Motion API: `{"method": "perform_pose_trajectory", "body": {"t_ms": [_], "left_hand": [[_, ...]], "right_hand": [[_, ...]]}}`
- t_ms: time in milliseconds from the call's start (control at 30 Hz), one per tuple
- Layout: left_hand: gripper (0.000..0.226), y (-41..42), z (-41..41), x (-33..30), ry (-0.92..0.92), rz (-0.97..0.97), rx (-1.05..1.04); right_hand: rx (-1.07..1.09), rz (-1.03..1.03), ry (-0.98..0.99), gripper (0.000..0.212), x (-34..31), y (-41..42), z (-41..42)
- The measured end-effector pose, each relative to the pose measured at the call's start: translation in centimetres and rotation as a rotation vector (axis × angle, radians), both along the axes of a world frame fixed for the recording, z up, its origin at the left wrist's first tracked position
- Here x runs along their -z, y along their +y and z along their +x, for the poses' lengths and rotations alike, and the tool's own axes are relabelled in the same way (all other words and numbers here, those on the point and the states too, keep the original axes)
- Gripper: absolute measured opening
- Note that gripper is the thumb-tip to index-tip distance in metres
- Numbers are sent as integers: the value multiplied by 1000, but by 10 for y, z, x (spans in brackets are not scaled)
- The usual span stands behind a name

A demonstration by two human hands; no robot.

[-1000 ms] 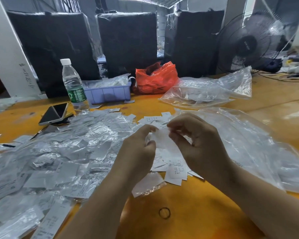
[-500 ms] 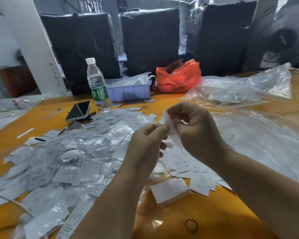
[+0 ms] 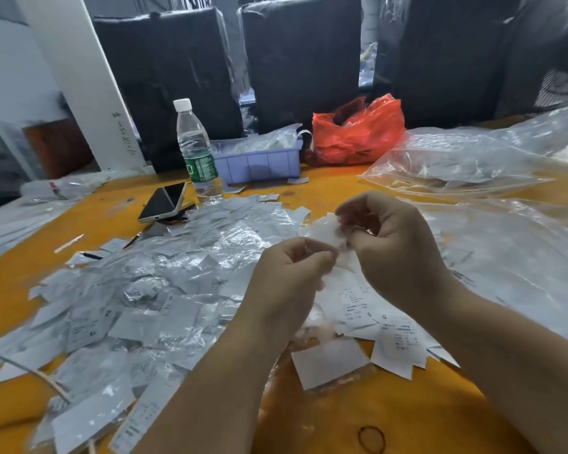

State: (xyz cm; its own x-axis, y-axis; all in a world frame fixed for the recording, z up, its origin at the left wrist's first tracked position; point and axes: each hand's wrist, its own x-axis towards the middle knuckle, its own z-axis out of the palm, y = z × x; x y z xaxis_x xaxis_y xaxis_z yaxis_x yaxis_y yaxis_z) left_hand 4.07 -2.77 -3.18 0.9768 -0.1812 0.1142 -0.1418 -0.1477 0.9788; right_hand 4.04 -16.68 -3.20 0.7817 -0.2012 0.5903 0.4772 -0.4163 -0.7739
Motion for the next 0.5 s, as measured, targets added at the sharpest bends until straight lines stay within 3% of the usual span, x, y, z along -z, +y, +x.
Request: {"method": "perform_pose_trajectory", "body": {"t_ms": [133, 267, 500], "left_hand": [[9, 3, 0, 4, -48, 39, -7], [8, 4, 0, 6, -67, 77, -33], [8, 4, -2, 7, -27, 95, -9]], "right_hand": [[-57, 118, 68, 46, -1, 0, -4], [-86, 202, 131, 48, -1, -1, -5], [71, 57, 141, 38, 2, -6, -4]]}}
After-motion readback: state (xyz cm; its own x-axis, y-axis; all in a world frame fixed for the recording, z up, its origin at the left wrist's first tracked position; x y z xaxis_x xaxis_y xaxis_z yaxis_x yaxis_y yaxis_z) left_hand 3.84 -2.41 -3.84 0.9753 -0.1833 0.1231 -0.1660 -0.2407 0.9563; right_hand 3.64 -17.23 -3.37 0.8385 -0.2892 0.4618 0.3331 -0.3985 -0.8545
